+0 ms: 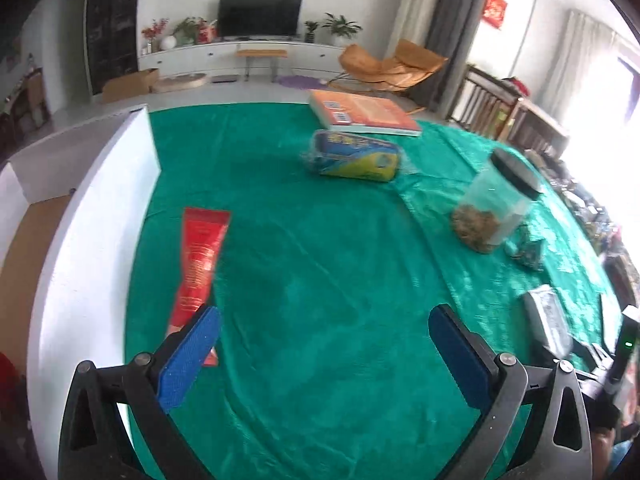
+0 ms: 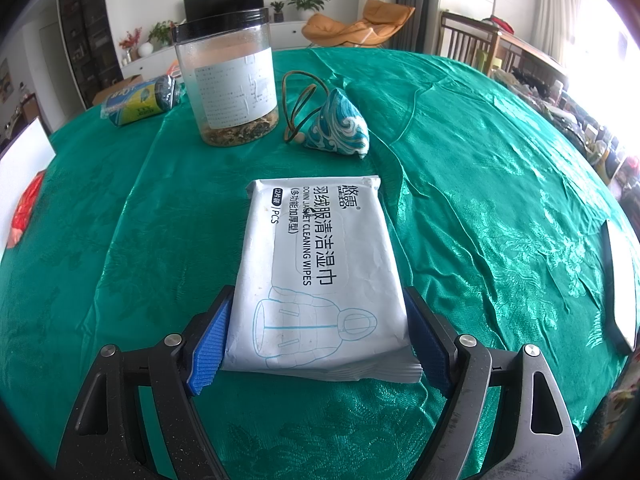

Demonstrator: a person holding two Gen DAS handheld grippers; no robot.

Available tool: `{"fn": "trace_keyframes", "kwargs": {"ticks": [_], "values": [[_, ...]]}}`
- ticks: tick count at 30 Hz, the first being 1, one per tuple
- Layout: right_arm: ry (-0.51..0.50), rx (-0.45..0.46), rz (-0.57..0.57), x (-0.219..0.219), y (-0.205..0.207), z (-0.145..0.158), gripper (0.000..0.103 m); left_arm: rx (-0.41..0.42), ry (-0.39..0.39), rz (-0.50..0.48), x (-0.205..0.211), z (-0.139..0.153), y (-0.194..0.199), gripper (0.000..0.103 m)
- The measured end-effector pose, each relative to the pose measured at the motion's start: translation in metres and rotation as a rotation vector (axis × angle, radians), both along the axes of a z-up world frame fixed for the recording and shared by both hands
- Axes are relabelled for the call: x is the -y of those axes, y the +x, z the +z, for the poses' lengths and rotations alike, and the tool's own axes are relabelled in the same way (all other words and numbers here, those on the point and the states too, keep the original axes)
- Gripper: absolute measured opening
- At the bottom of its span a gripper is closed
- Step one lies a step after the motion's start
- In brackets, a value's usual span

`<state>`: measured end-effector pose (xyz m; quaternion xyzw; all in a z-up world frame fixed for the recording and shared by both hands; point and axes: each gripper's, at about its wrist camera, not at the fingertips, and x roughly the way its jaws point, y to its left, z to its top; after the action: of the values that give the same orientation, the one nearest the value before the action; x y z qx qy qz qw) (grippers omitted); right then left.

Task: Organize soft objects
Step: 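Move the left tool to the red snack bag while the right tool holds the wipes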

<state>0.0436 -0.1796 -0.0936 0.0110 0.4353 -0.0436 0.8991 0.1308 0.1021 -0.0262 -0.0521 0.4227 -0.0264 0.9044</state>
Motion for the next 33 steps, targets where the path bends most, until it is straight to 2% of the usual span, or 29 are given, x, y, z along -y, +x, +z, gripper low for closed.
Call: {"fn": "trace_keyframes", "kwargs": {"ticks": [3, 5, 7, 9, 10, 11, 12, 13, 14, 15, 16, 18, 19, 21, 24, 26, 30, 33], "values": [[0.000, 0.000, 0.000, 0.000, 0.000, 0.000, 0.083, 0.010, 0.216, 0.095, 0.001, -0.018, 0.024, 0.103], [0.000, 0.000, 0.000, 0.000, 0.000, 0.000, 0.083, -0.042, 0.324, 0.120, 0.001, -0.036, 0.048, 0.103], [0.000, 0.000, 0.000, 0.000, 0.000, 0.000, 0.083, -0.096, 0.397, 0.144, -0.004, -0.053, 0.068, 0.103], [0.000, 0.000, -0.001, 0.000, 0.000, 0.000, 0.083, -0.156, 0.424, 0.186, -0.013, -0.068, 0.081, 0.103], [0.000, 0.000, -0.001, 0.000, -0.001, 0.001, 0.083, -0.188, 0.396, 0.201, -0.021, -0.075, 0.085, 0.103], [0.000, 0.000, -0.001, 0.000, 0.000, 0.000, 0.083, -0.186, 0.321, 0.225, -0.029, -0.073, 0.083, 0.102], [0.000, 0.000, 0.000, 0.000, 0.000, 0.000, 0.083, -0.228, 0.197, 0.214, -0.036, -0.074, 0.081, 0.100], [0.000, -0.001, 0.000, 0.000, 0.000, 0.000, 0.084, -0.256, -0.003, 0.149, -0.037, -0.071, 0.076, 0.092], [0.000, 0.000, 0.001, 0.000, 0.000, -0.001, 0.084, -0.227, -0.212, 0.047, -0.033, -0.060, 0.064, 0.089], [0.000, 0.000, 0.000, 0.001, 0.000, -0.001, 0.084, -0.184, -0.377, -0.078, -0.024, -0.044, 0.050, 0.090], [0.000, -0.001, 0.001, 0.001, 0.000, -0.001, 0.084, -0.143, -0.427, -0.162, -0.015, -0.028, 0.035, 0.090], [0.000, -0.003, 0.002, 0.000, 0.000, -0.001, 0.085, -0.041, -0.363, -0.216, -0.003, -0.003, 0.008, 0.096], [-0.001, -0.003, 0.002, -0.001, 0.000, -0.002, 0.085, 0.001, -0.324, -0.207, -0.002, 0.001, -0.001, 0.103], [-0.001, -0.004, 0.003, -0.002, 0.001, -0.002, 0.085, 0.033, -0.243, -0.159, -0.006, -0.004, -0.009, 0.103], [0.000, -0.003, 0.003, -0.001, 0.001, -0.002, 0.085, -0.036, -0.171, -0.188, 0.001, -0.021, -0.014, 0.103], [0.000, -0.003, 0.004, -0.002, 0.001, -0.002, 0.085, -0.040, -0.120, -0.237, 0.012, -0.025, -0.020, 0.103], [0.000, -0.003, 0.004, -0.002, 0.001, -0.002, 0.085, -0.066, 0.137, -0.319, 0.047, -0.030, -0.025, 0.103], [0.001, -0.003, 0.004, -0.002, 0.001, -0.002, 0.085, -0.155, 0.227, -0.328, 0.053, -0.045, -0.015, 0.103]]}}
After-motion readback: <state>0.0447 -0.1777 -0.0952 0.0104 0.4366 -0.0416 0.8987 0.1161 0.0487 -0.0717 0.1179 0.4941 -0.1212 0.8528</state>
